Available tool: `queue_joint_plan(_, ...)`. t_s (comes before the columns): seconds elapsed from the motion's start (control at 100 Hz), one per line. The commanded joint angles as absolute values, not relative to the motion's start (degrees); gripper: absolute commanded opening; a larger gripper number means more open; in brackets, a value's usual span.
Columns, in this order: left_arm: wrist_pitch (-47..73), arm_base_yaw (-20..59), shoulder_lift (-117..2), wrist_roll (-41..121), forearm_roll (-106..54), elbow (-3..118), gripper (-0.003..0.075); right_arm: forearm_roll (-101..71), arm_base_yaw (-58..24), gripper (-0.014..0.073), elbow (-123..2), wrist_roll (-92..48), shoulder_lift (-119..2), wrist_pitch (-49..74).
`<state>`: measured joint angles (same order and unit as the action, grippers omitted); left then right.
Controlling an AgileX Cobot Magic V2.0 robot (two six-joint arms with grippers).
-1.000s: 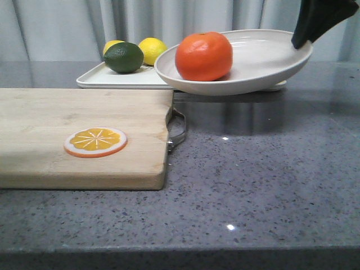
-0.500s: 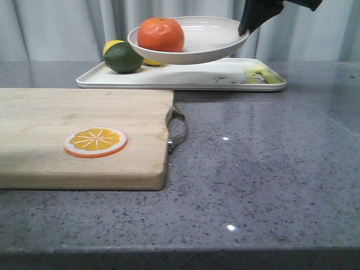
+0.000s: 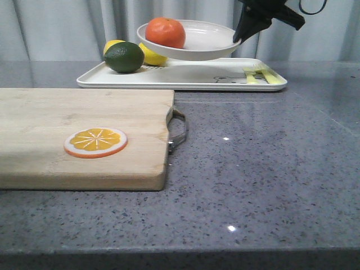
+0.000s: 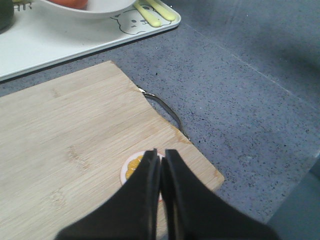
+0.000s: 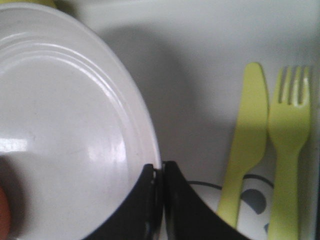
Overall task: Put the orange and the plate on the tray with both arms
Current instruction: 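Lift the plate with the tangerine and lower it onto the white tray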
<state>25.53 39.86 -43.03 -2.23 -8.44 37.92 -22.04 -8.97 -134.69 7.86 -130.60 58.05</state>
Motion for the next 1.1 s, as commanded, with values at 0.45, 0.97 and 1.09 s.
queue_joint_plan(0.45, 21.77, 39.77, -42.74, -2.72, -8.7, 39.44, -0.0014, -24.71, -7.98, -0.0064, -136.89, 7.35, -131.66, 54.36)
queue_joint_plan(0.97, 21.77, 39.77, -42.74, -2.72, -8.7, 39.44, -0.0014, -23.35, -7.98, 0.0246, -136.89, 5.23, -129.36, 57.43)
queue_joint_plan(1.09, 21.77, 39.77, -42.74, -2.72, -8.7, 39.44, -0.0014, -22.93, -7.98, 0.0211, -136.79, 3.68, -127.01, 58.76)
